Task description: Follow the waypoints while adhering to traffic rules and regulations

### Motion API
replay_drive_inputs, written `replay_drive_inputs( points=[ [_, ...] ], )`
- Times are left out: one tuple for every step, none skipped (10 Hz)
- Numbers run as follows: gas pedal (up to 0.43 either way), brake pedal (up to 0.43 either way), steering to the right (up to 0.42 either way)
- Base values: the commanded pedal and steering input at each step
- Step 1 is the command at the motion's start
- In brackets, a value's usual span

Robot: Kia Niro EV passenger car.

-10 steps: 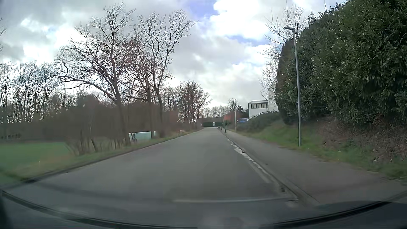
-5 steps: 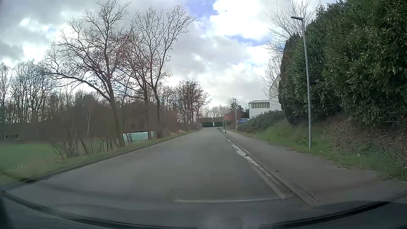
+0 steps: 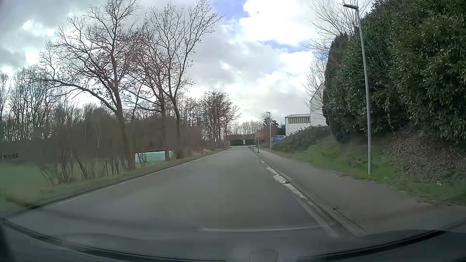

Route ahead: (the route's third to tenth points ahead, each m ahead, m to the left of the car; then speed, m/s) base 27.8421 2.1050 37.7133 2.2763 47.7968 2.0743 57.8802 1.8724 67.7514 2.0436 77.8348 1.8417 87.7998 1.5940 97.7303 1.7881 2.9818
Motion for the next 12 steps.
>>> replay_drive_inputs(
  points=[
    [0.039, 0.0, 0.004],
    [0.039, 0.0, 0.003],
    [0.039, 0.0, 0.003],
    [0.039, 0.0, 0.003],
    [0.039, 0.0, 0.003],
    [0.039, 0.0, 0.004],
    [0.039, 0.0, 0.003],
    [0.028, 0.0, 0.003],
    [0.028, 0.0, 0.003],
    [0.028, 0.0, 0.003],
    [0.028, 0.0, 0.003],
    [0.02, 0.0, 0.003]
  ],
)
